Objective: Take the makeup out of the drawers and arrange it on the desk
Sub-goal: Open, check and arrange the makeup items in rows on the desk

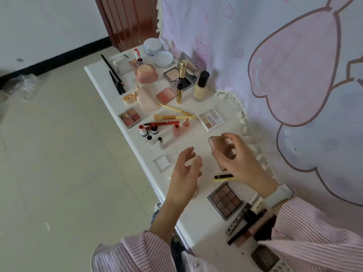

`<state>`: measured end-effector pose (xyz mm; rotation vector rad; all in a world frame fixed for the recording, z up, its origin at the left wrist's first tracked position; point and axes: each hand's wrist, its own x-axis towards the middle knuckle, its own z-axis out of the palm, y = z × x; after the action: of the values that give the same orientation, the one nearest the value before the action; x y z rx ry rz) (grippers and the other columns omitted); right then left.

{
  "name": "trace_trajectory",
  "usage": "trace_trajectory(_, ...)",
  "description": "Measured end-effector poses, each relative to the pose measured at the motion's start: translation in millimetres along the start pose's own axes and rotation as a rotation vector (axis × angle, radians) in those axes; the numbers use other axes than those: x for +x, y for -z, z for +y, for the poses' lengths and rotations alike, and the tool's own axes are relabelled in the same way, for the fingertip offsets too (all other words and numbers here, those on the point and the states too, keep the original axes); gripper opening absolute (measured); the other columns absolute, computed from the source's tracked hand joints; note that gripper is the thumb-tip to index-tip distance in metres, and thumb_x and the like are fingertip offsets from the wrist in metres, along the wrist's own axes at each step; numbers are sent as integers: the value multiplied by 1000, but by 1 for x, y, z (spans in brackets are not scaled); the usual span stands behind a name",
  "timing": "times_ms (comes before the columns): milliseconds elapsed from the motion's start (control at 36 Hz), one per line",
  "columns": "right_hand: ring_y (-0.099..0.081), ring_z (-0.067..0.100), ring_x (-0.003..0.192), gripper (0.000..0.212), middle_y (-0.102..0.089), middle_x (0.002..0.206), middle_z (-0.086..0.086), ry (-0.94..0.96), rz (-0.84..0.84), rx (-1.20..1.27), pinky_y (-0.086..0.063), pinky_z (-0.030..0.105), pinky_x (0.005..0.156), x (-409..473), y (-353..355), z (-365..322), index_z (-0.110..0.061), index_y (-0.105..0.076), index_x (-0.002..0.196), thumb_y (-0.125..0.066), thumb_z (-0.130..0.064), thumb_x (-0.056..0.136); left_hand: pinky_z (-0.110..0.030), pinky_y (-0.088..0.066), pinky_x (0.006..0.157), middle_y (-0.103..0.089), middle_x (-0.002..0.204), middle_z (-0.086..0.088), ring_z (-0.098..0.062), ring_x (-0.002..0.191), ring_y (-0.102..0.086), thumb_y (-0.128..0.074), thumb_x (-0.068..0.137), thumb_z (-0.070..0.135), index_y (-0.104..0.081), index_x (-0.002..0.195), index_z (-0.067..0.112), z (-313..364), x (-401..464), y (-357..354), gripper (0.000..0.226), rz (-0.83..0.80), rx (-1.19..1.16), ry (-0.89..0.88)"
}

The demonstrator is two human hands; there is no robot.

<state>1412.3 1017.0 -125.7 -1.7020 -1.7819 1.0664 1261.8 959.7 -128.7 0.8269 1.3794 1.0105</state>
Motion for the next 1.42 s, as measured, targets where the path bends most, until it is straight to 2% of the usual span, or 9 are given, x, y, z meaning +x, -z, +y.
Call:
trace_trajectory(111, -44, -1, 109, 41, -38, 118, -3, 188, -3, 77, -40, 5, 81, -29, -16, -23, -28, -42, 109, -67, -32, 77, -33, -49, 94, -47, 130, 13, -10, 116, -54, -33, 92, 57, -22, 144, 37, -3, -4, 3, 57, -193, -358, 133)
trace_trajectory(222, -47, -8, 104, 42, -43, 114, -7, 212, -75, 59, -38, 5, 83, -48, -34, -29, -20, -52, 108, -43, -51, 80, -26, -54, 62, -62, 79, -3, -13, 72, -66, -21, 94, 56, -27, 143, 26, 0, -5, 5, 58, -253, -620, 190)
trace_trajectory(472, -49, 10, 117, 41, -60, 119, 0, 484, -144, -208, -43, 30, 98, -55, -30, -20, -9, -60, 119, -48, -29, 85, -42, -31, 78, -58, 79, -9, -24, 63, -58, -34, 96, 40, -59, 94, 23, -2, -6, 25, 31, -107, -784, 307)
trace_trajectory(528, -53, 12, 109, 37, -62, 115, 0, 551, -138, -272, -48, 31, 91, -53, -31, -22, -9, -62, 115, -50, -27, 84, -45, -35, 86, -58, 83, -9, -22, 66, -61, -32, 98, 42, -54, 105, 24, -4, -7, 26, 29, -108, -783, 333)
trace_trajectory(639, -61, 13, 97, 38, -66, 107, -1, 564, -140, -341, -55, 30, 76, -51, -30, -28, -11, -65, 110, -49, -29, 81, -49, -46, 87, -64, 82, -10, -23, 73, -64, -29, 98, 51, -35, 137, 18, -8, -8, 25, 52, -123, -677, 331)
trace_trajectory(806, -64, 11, 87, 45, -68, 104, -1, 498, -279, -330, -56, 30, 77, -45, -24, -35, -12, -67, 108, -46, -37, 78, -36, -53, 66, -60, 85, -16, -28, 77, -61, -30, 94, 59, -43, 129, 18, -12, -11, 29, 55, -166, -574, 328)
trace_trajectory(1000, -64, 6, 97, 25, -70, 103, -5, 59, -402, 160, -50, 22, 89, -40, -18, -34, -16, -66, 111, -48, -10, 93, -35, -54, 82, -59, 108, -3, -16, 91, -64, -68, 78, 46, -47, 118, 39, -10, -20, 33, 45, -23, -164, -25)
trace_trajectory(1139, -67, 21, 99, 27, -71, 102, 11, -196, -477, 463, -52, 32, 91, -33, -9, -40, -6, -65, 111, -45, -14, 95, -3, -34, 92, -35, 142, 14, 2, 130, -33, -81, 61, 34, -15, 142, 41, -19, -23, 40, 105, -91, 188, -205)
trace_trajectory(1417, -67, 14, 95, 26, -72, 99, 5, -136, -548, 344, -53, 30, 88, -32, -9, -48, -14, -69, 103, -49, -3, 91, -4, -14, 106, -18, 139, 24, 4, 129, -19, -86, 56, 17, -17, 139, 28, -24, -21, 35, 108, -134, 593, -519)
